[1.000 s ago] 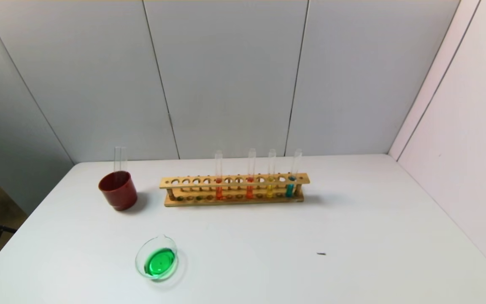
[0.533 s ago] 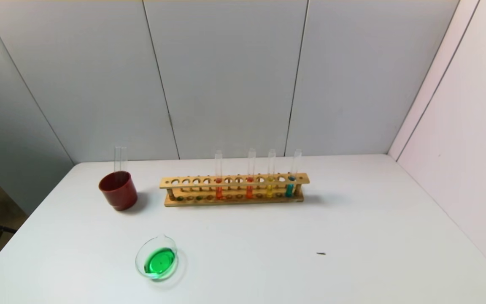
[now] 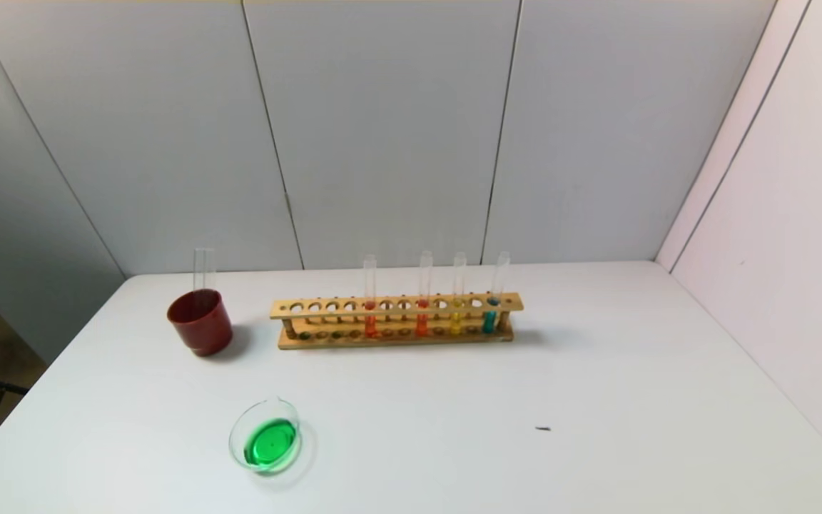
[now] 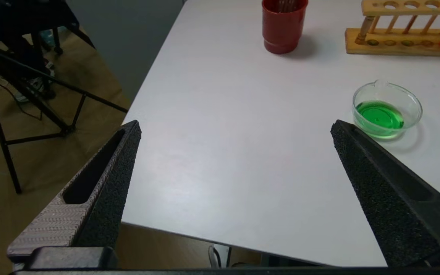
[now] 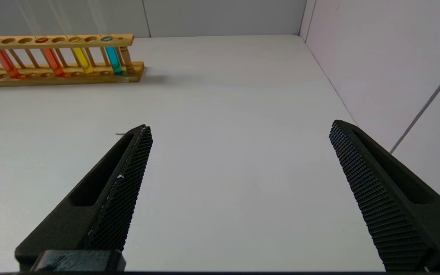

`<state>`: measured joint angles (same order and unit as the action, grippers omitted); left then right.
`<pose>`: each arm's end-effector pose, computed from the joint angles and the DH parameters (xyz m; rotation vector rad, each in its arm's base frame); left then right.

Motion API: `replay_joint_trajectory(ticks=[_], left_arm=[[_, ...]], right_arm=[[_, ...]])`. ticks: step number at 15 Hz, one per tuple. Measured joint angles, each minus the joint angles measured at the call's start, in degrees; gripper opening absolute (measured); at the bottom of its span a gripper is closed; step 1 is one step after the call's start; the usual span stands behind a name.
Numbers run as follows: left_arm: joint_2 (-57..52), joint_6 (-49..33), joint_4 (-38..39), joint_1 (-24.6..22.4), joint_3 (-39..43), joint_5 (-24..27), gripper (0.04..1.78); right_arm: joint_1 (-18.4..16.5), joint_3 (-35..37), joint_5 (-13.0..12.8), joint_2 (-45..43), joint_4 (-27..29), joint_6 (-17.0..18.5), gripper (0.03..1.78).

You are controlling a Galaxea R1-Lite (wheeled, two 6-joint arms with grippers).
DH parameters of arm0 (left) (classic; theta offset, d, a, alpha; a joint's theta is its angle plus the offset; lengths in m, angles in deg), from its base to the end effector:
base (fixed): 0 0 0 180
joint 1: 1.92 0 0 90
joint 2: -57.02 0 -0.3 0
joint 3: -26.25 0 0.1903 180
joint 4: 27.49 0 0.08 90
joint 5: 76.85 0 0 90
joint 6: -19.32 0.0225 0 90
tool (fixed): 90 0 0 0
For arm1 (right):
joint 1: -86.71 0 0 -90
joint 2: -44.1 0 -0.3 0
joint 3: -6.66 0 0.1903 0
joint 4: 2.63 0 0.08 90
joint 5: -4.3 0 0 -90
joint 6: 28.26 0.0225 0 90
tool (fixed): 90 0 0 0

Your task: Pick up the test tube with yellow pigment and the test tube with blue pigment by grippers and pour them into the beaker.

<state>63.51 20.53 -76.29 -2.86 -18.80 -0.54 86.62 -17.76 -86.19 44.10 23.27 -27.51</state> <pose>-0.0491 0.0045 0.1344 0.0408 0.1808 0.2528 -0.0243 -0.0002 0.0760 0.0130 0.0258 -0.0103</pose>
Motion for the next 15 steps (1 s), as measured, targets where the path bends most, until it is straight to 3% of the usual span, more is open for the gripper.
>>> replay_joint_trajectory(ticks=[7, 15], left_arm=[[-6.34, 0.74, 14.52, 0.50, 16.02, 13.25, 1.75], [-6.61, -1.11, 17.82, 0.69, 18.41, 13.90, 1.75]], right_arm=[[0.00, 0.00, -0.02, 0.00, 0.00, 0.00, 1.70], [0.00, 0.01, 0.00, 0.00, -0.01, 0.02, 1.70]])
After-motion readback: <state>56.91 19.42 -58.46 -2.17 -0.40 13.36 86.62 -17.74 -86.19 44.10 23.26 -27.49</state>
